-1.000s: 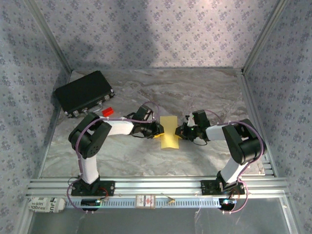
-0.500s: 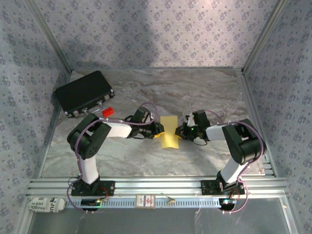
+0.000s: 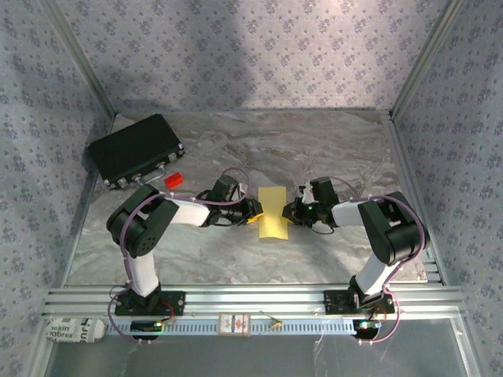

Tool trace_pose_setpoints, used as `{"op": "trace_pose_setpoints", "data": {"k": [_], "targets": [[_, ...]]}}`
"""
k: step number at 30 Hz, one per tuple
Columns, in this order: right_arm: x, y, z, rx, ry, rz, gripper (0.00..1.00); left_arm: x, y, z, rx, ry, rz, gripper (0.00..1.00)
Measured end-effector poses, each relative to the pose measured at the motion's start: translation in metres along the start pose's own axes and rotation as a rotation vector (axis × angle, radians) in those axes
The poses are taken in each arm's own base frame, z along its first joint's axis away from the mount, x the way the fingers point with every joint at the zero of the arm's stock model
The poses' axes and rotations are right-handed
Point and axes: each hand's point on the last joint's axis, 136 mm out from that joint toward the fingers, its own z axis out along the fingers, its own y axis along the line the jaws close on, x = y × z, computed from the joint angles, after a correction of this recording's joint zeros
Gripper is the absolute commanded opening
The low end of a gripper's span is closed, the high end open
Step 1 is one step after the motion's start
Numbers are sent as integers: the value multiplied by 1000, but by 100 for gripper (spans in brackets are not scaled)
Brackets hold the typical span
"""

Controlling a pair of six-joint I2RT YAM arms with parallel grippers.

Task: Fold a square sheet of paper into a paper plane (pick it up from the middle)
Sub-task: Third fold the triangle at the center of the table.

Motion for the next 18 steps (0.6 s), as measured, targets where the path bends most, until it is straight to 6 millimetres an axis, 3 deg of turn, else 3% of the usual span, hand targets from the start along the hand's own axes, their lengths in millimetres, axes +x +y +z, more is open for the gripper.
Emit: {"op": "trace_pose_setpoints", "data": {"k": [18], "targets": [[0, 0, 0, 0, 0, 0, 5, -4, -9, -8, 68, -36, -32, 28]]}}
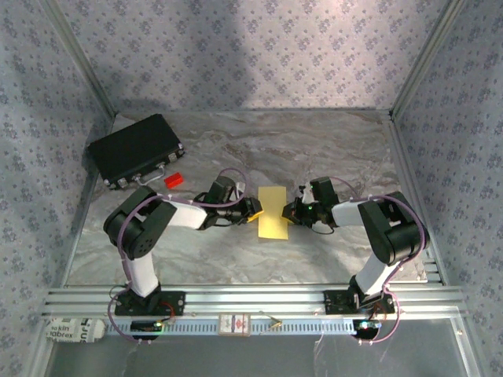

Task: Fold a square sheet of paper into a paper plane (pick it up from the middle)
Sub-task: Third fold the triangle at the center of the table.

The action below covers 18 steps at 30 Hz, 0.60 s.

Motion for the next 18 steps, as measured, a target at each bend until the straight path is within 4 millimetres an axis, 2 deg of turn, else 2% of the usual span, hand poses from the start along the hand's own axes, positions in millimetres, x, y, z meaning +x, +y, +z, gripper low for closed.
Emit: {"op": "trace_pose_setpoints", "data": {"k": [18], "targets": [[0, 0, 0, 1, 0, 0, 6, 0, -1, -1, 1, 1, 0, 12]]}}
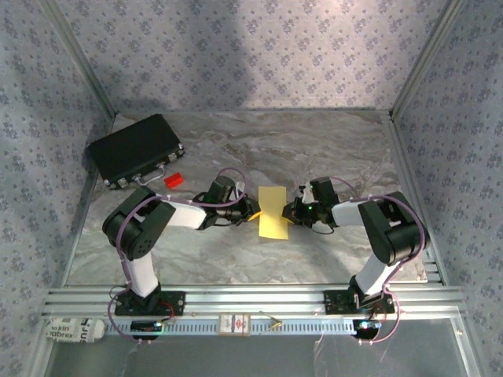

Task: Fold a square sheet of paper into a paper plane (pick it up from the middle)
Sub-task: Third fold the triangle at the center of the table.

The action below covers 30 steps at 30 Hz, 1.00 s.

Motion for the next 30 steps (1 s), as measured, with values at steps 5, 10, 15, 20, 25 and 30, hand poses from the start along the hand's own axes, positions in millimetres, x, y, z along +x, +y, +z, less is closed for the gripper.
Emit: {"op": "trace_pose_setpoints", "data": {"k": [5, 10, 15, 20, 25, 30], "targets": [[-1, 0, -1, 4, -4, 0, 6, 2, -1, 0, 4, 10, 0, 8], [-1, -1, -1, 8, -6, 1, 8, 2, -1, 0, 4, 11, 0, 3], [1, 0, -6, 23, -10, 1, 16, 2, 1, 0, 1, 11, -2, 1], [2, 10, -22, 53, -44, -60, 38, 5, 8, -1, -18, 15, -13, 0], [8, 40, -37, 64, -84, -230, 49, 6, 15, -3, -46, 20, -32, 0], [26, 66, -35, 81, -98, -416, 55, 5, 13, -10, -46, 14, -36, 0]]}}
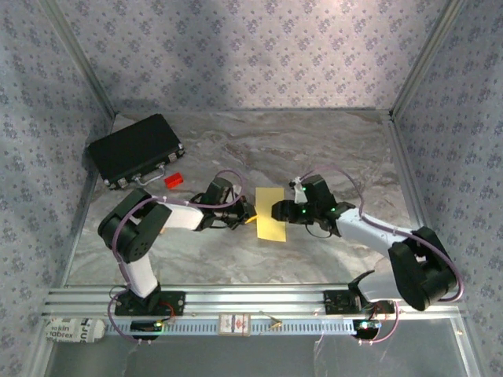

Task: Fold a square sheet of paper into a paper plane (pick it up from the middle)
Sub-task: Third fold the triangle at the center of the table.

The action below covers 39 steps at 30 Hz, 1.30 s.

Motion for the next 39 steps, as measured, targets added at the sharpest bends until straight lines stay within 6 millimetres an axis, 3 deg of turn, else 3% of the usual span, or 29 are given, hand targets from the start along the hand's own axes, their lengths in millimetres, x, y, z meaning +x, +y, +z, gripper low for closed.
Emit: {"op": "trace_pose_setpoints", "data": {"k": [4, 11, 14, 21, 29, 39], "targets": [[13, 18, 7, 25, -16, -157, 57, -2, -2, -3, 4, -7, -1, 0], [52, 60, 21, 58, -41, -619, 59, -3, 1, -4, -5, -7, -10, 0], [65, 69, 26, 84, -57, -773, 60, -3, 3, -4, -9, -7, -13, 0], [75, 46, 43, 266, -61, -943, 60, -3, 3, -4, -11, -6, -15, 0], [81, 39, 50, 370, -82, -1040, 58, -3, 3, -4, -11, -6, -15, 0], [77, 24, 51, 466, -88, -1064, 30, -5, 3, -5, -9, -10, -17, 0]]}}
